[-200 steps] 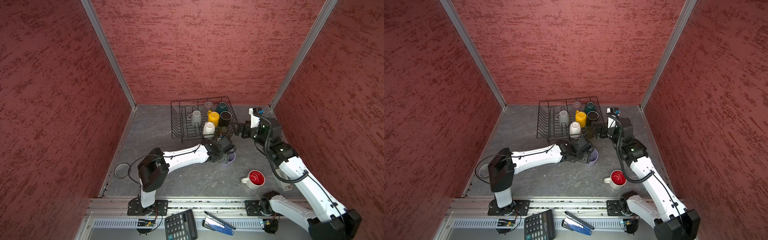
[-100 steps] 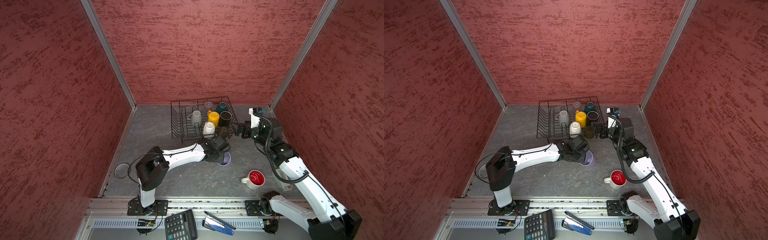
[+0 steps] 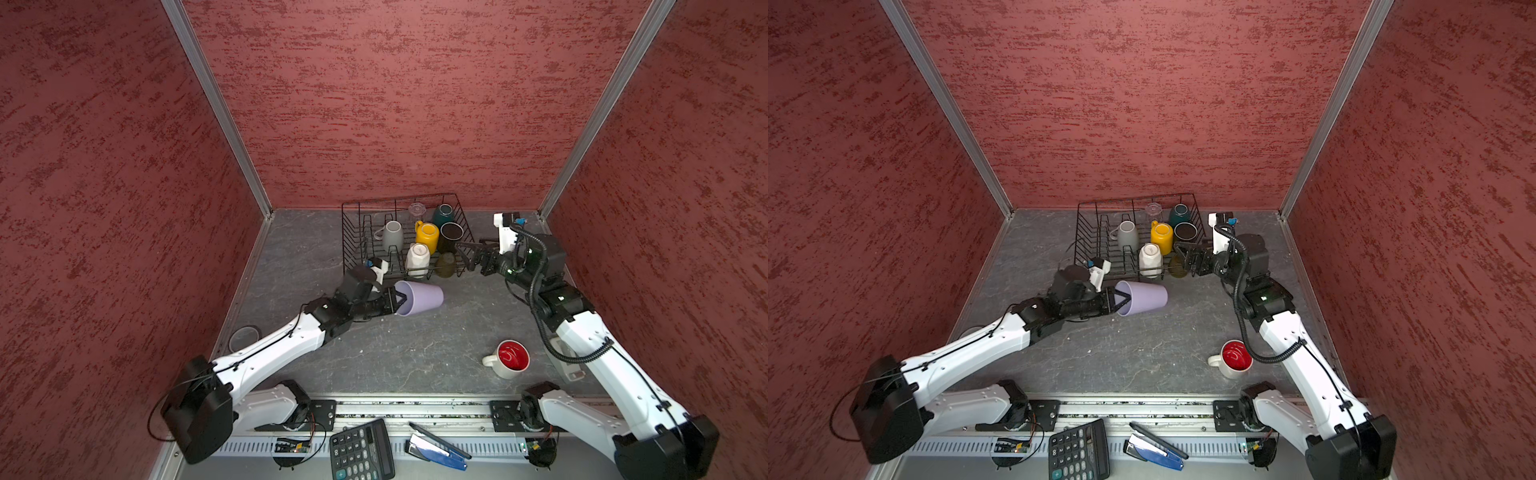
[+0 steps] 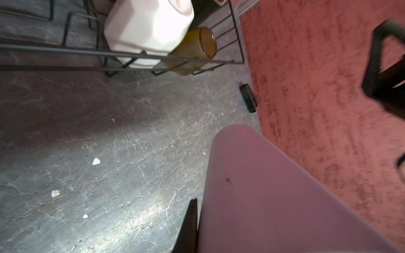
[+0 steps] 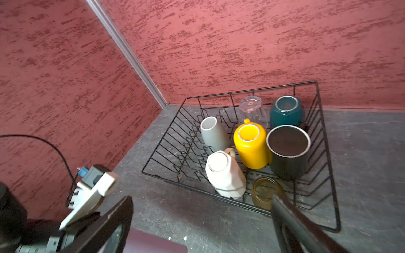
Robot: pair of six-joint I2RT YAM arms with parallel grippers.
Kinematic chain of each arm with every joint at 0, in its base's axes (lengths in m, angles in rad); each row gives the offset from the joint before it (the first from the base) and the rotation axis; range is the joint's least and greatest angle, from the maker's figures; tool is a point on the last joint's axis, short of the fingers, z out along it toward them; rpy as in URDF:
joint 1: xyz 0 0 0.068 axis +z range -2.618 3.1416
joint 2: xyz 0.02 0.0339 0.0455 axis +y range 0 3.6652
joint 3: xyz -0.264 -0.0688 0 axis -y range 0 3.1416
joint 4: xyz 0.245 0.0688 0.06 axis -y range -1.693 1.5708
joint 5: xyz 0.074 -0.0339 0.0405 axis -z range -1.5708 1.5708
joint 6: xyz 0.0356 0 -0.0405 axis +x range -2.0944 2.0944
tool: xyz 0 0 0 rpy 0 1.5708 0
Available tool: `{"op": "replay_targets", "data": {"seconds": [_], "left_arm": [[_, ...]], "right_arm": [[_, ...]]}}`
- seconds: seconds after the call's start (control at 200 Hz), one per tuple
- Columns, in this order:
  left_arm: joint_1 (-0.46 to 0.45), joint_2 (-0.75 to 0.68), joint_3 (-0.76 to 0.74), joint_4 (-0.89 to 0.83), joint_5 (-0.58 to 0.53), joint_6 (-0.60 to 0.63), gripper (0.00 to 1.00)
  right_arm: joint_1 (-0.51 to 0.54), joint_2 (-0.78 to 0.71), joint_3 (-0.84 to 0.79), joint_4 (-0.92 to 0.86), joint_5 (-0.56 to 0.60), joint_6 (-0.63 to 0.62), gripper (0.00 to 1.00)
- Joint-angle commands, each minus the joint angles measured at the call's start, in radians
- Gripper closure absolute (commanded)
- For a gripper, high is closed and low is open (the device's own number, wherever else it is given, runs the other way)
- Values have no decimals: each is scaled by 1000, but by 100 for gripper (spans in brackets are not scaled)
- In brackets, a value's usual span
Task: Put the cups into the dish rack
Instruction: 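Lift the lilac cup toward the rack while right moves to meet it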
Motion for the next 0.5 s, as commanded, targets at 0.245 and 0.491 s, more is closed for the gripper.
{"op": "replay_targets", "data": {"seconds": [0.245, 0.491], "left_arm": [[335, -183, -220, 534, 468, -270, 100], [390, -86, -232, 767, 616, -398, 100]], "right_arm": [[-4, 111, -89, 569, -576, 273, 1], [45, 211, -65, 703, -653, 354, 1]]}}
